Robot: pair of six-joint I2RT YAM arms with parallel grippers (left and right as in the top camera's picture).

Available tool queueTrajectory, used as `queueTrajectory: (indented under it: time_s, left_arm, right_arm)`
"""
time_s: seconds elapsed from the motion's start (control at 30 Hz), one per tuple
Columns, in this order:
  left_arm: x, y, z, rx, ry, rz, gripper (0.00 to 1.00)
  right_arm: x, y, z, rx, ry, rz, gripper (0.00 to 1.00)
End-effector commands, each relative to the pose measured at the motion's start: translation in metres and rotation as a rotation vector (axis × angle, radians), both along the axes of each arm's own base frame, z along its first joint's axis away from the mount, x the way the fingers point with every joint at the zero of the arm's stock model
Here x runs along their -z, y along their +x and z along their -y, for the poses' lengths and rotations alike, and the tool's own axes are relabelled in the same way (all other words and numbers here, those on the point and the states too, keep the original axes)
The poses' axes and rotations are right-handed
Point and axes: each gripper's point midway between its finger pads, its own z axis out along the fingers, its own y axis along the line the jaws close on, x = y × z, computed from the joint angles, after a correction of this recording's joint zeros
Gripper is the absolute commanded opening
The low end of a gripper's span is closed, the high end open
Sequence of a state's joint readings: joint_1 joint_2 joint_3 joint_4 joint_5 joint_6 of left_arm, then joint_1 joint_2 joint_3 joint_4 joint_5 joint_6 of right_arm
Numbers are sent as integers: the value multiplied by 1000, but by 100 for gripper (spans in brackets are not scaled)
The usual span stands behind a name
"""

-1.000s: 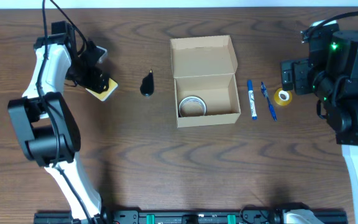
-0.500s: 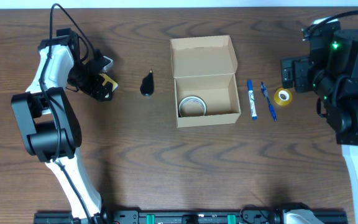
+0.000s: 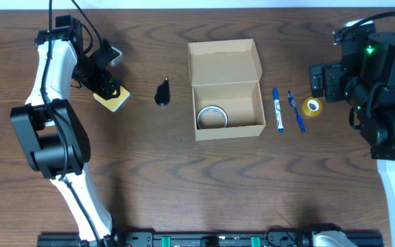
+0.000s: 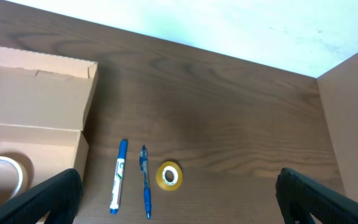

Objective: Pack container
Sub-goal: 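Lower the left gripper onto the sticky-note pad's edge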

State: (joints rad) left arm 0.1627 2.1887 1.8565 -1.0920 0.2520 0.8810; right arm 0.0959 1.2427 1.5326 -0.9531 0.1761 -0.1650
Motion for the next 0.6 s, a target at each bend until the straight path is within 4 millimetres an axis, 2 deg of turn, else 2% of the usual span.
queueTrajectory:
  time_s: [0.0, 0.17, 0.47, 0.57]
  left_arm:
    - [-1, 2, -1, 36, 0, 11, 98]
    - [6, 4, -5, 44, 5, 8, 98]
    - [39, 0, -8, 37, -4, -63, 98]
    - [42, 3, -9, 37, 0, -56, 98]
  right_arm:
    - [-8, 0, -3, -1, 8, 20, 99]
    - [-8, 0, -3, -1, 8, 19, 99]
    - [-7, 0, -3, -2, 8, 16, 99]
    - [-8, 0, -3, -1, 8, 19, 99]
